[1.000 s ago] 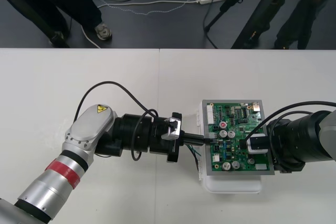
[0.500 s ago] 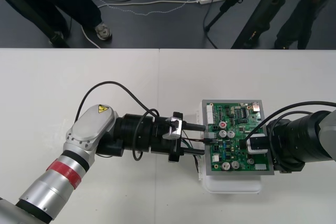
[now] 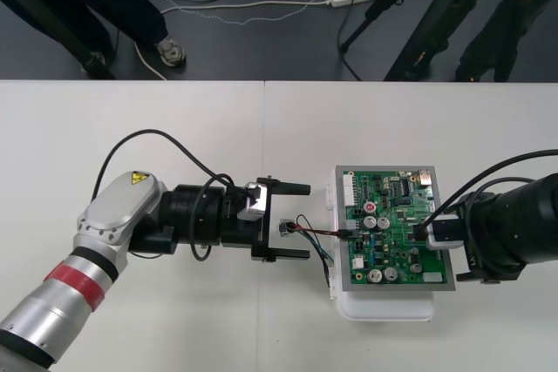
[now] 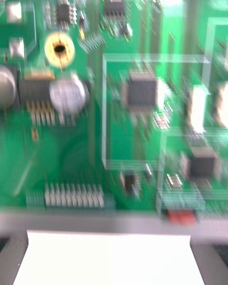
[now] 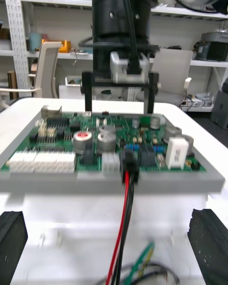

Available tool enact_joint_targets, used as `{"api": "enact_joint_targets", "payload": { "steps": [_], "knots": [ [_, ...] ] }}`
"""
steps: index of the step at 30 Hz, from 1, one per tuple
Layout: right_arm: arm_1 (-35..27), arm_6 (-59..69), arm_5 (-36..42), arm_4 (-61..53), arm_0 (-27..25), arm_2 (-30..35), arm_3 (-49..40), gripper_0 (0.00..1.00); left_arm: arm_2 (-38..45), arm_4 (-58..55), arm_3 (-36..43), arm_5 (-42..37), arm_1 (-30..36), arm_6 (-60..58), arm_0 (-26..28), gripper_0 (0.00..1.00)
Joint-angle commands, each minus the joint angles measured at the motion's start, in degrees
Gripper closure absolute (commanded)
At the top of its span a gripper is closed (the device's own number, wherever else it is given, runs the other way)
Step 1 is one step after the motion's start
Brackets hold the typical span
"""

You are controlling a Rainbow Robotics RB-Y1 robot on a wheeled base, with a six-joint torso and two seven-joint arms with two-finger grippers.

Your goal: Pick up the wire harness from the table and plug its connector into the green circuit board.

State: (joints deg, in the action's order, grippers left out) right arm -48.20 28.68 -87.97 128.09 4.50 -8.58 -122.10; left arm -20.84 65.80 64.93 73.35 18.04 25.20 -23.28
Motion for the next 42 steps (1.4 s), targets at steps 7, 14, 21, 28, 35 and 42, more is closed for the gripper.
{"api": "enact_joint_targets", "payload": {
  "steps": [7,14,21,28,35,42],
  "knots": [
    [-4.10,-19.28,-1.59,-14.09,-0.98,14.47,8.46,0.00,0.97,-2.79,5.29,3.55,10.97,1.78,3.51,0.00],
    [-4.18,-27.01,-2.03,-22.36,-1.60,21.24,13.03,0.00,3.61,-2.79,11.27,5.13,18.52,0.28,6.58,0.00],
    [-4.62,-30.26,-2.03,-32.82,-1.77,25.37,16.46,0.00,6.60,-2.87,19.62,6.01,26.70,-5.78,9.66,0.00],
    [-5.33,-29.74,-2.03,-43.45,-3.18,27.04,16.54,0.00,11.08,-2.87,28.50,6.19,33.29,-13.60,11.33,0.00],
    [-6.03,-28.33,-2.03,-50.48,-3.80,27.74,16.54,0.00,14.42,-3.84,34.30,6.10,38.39,-20.90,11.86,0.00],
    [-11.22,-23.94,-2.03,-57.86,-7.40,27.92,16.54,0.00,16.35,-5.42,39.57,4.43,44.63,-26.61,11.86,0.00]
  ]
}}
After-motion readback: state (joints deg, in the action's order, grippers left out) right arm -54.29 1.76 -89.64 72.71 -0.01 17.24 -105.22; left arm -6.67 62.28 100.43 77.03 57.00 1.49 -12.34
